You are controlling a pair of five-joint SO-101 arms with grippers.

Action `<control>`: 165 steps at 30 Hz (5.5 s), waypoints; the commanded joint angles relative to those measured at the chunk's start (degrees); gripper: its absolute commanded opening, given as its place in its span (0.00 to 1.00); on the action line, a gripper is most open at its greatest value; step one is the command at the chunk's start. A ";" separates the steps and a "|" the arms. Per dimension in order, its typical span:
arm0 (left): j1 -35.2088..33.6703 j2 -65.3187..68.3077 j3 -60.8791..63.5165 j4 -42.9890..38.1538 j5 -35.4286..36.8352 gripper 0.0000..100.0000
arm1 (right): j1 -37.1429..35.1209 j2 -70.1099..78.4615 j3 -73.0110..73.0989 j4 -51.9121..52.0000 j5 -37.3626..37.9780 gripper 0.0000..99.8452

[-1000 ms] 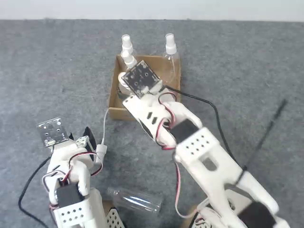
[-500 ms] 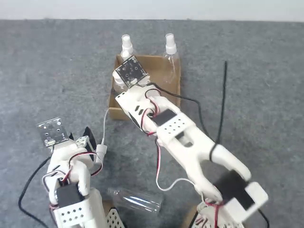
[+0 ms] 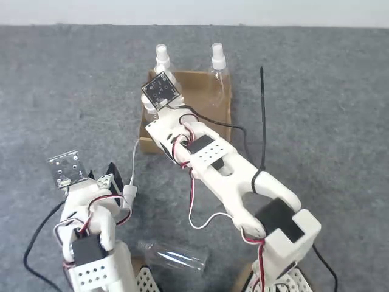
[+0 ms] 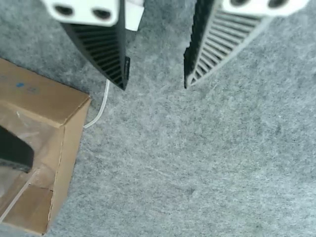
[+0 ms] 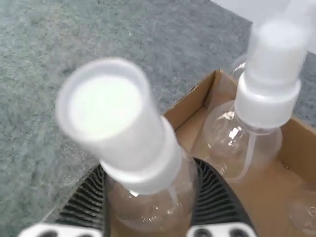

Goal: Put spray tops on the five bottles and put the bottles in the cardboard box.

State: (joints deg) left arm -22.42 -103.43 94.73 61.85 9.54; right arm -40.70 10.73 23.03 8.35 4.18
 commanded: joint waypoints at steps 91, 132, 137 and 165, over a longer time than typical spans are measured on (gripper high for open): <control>0.26 -0.97 0.31 -2.99 -0.35 0.17 | -0.66 -4.09 -7.65 15.34 -9.23 0.23; 0.26 -0.97 0.31 -2.99 -0.35 0.17 | 0.66 -18.33 -7.47 31.52 -9.05 0.32; 0.26 -0.97 0.31 -3.16 -0.35 0.17 | 0.48 -22.90 -7.56 35.82 -8.97 0.32; 0.26 -0.97 0.31 -3.34 -0.35 0.17 | -5.93 -45.76 -10.29 64.40 -6.33 0.32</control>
State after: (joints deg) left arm -22.42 -103.43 95.60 60.35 9.54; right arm -42.73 -31.38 17.05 66.46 -4.35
